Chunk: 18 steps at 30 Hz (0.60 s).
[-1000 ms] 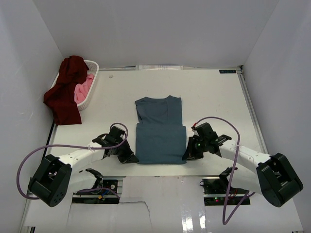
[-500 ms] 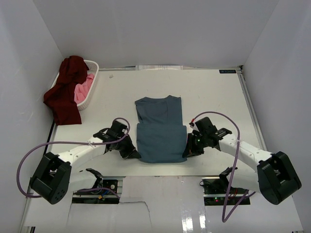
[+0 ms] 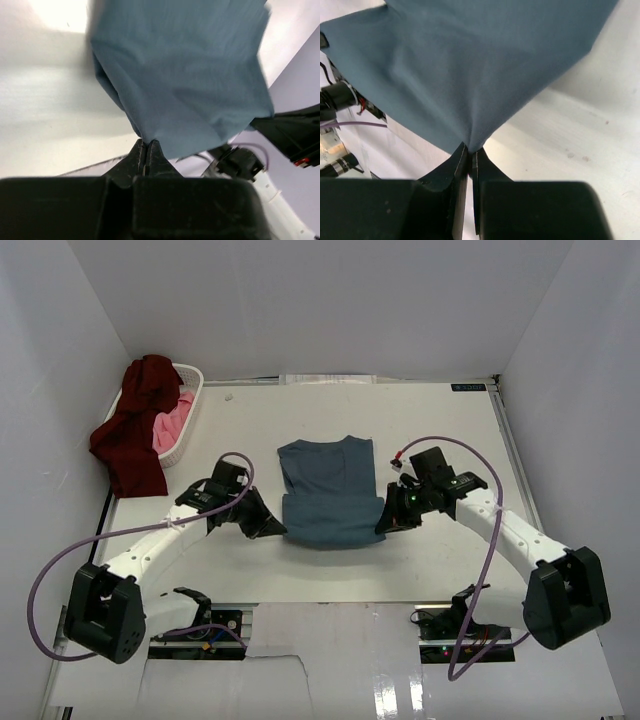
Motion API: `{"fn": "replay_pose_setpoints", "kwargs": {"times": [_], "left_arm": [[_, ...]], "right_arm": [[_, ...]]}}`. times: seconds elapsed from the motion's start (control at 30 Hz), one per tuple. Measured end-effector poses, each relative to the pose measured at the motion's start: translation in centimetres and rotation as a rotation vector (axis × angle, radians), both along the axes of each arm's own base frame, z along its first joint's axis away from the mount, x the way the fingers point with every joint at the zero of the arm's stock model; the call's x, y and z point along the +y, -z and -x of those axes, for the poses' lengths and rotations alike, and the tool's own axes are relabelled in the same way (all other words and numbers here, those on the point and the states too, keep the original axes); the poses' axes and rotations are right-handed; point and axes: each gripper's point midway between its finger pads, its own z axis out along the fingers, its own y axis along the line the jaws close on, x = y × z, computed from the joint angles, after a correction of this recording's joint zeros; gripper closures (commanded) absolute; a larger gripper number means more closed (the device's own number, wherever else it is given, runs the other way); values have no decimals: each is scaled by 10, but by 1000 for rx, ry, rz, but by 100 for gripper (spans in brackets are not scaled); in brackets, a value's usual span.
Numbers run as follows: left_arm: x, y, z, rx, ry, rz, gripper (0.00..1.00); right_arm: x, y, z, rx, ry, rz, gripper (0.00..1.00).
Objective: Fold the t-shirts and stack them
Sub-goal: Grab one side of the 2/3 rectangular tshirt with both arms, then fold the long partially folded tshirt into a neat square
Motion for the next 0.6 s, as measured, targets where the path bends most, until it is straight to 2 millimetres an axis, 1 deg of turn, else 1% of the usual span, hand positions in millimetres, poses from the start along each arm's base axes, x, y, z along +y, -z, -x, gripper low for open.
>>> {"fn": "replay_pose_setpoints", "kwargs": {"times": [0.07, 0.17, 0.23, 0.37, 0.5, 0.6], "left_arm": [[12, -8, -17, -28, -44, 0, 100], [19, -20, -42, -68, -71, -3, 100], [16, -25, -57, -84, -63, -7, 100], [8, -26, -86, -104, -42, -15, 100], [4, -28, -105, -127, -30, -19, 100], [4, -36, -116, -158, -33, -22, 100]], "right_arm": [[1, -5, -13, -12, 1, -5, 91], [5, -11, -32, -23, -8, -10, 91], [8, -13, -44, -28, -18, -8, 91], [16, -17, -71, -42, -31, -1, 91], [22, -25, -93, -73, -39, -6, 91], [25, -33, -106, -96, -37, -12, 91]]}}
